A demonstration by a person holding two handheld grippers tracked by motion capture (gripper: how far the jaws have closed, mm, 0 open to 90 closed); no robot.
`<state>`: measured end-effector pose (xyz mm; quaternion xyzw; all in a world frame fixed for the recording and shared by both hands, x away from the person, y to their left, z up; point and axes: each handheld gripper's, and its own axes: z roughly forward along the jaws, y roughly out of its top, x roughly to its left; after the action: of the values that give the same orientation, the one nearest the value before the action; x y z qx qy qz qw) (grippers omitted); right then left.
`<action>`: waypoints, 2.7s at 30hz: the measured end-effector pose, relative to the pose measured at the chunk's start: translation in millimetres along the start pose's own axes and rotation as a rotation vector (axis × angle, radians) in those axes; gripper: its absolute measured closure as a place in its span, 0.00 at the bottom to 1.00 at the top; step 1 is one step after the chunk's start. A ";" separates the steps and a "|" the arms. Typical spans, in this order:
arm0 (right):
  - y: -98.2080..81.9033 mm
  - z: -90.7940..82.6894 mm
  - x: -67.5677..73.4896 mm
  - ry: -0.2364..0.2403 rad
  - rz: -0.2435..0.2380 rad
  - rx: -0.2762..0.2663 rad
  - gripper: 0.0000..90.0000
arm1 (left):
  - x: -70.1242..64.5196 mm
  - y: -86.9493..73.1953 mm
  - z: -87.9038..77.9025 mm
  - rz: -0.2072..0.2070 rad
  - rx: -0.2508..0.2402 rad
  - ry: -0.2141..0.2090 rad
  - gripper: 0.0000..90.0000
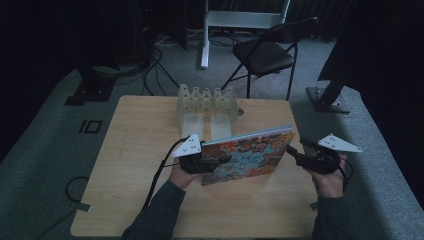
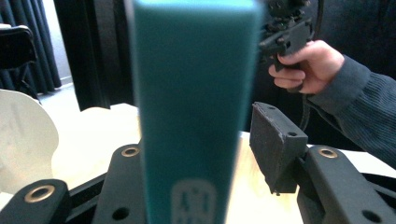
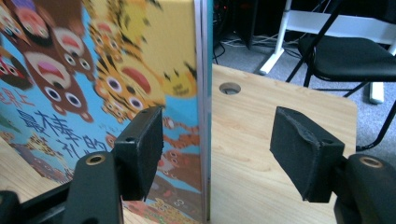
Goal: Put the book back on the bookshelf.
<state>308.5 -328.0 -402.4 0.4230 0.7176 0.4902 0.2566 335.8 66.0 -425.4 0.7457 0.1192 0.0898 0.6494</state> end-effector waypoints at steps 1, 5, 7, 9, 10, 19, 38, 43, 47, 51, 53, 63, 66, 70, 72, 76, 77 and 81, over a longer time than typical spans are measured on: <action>-3.4 1.7 0.2 -0.007 0.002 0.007 0.38 | -0.3 -0.4 0.8 0.001 -0.003 0.004 0.62; -17.6 9.1 -1.8 -0.012 0.021 0.034 0.38 | -1.4 -1.8 3.6 0.003 -0.016 0.020 0.63; -24.3 11.6 -3.1 -0.015 0.036 0.042 0.38 | -1.4 -2.5 4.1 0.001 -0.027 0.026 0.63; -31.2 13.8 -3.9 -0.015 0.051 0.046 0.38 | -0.5 -3.1 4.3 -0.004 -0.033 0.025 0.64; -34.8 15.1 -3.9 -0.022 0.051 0.051 0.38 | -0.1 -3.1 4.2 -0.004 -0.033 0.024 0.64; -59.1 30.5 -2.1 -0.045 0.038 0.100 0.38 | -1.3 -5.4 3.9 -0.002 -0.057 0.045 0.64; -94.5 46.8 -1.1 -0.082 0.020 0.166 0.38 | -1.2 -20.7 7.6 0.002 -0.037 0.071 0.65; -101.4 49.6 -3.0 -0.083 0.027 0.176 0.38 | 2.5 -28.6 9.9 -0.021 -0.028 0.070 0.66; -104.9 52.3 -3.1 -0.083 0.025 0.187 0.38 | 4.6 -34.3 10.9 -0.028 -0.018 0.057 0.69; -107.9 54.5 -3.3 -0.084 0.021 0.196 0.38 | 6.1 -41.4 12.0 -0.043 -0.010 0.040 0.72; -109.1 55.1 -3.4 -0.086 0.020 0.201 0.38 | 6.9 -44.3 12.4 -0.052 -0.011 0.029 0.73; -113.0 56.0 -6.6 -0.090 0.034 0.205 0.38 | -2.7 -46.0 13.9 0.012 -0.004 0.020 0.87; -114.0 56.6 -7.4 -0.091 0.035 0.209 0.38 | -4.1 -46.4 14.2 0.015 -0.007 0.020 0.87; -115.9 57.9 -8.6 -0.092 0.037 0.217 0.38 | -1.5 -51.0 16.3 -0.032 -0.022 -0.011 0.80; -117.2 58.8 -9.3 -0.093 0.041 0.220 0.38 | -1.6 -54.6 17.8 -0.044 -0.021 -0.015 0.79; -119.6 60.4 -10.9 -0.095 0.044 0.234 0.38 | -2.5 -61.1 20.6 -0.055 -0.015 -0.015 0.79; -119.8 60.5 -10.9 -0.096 0.043 0.234 0.38 | -2.7 -62.0 21.0 -0.059 -0.016 -0.011 0.80; -121.2 61.3 -11.6 -0.100 0.043 0.240 0.38 | -5.8 -61.3 20.5 -0.031 -0.007 0.000 0.86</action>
<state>319.3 -327.7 -538.2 0.4899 0.7481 0.3847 0.2289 332.5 52.8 -488.9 0.7416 0.1306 0.0801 0.6531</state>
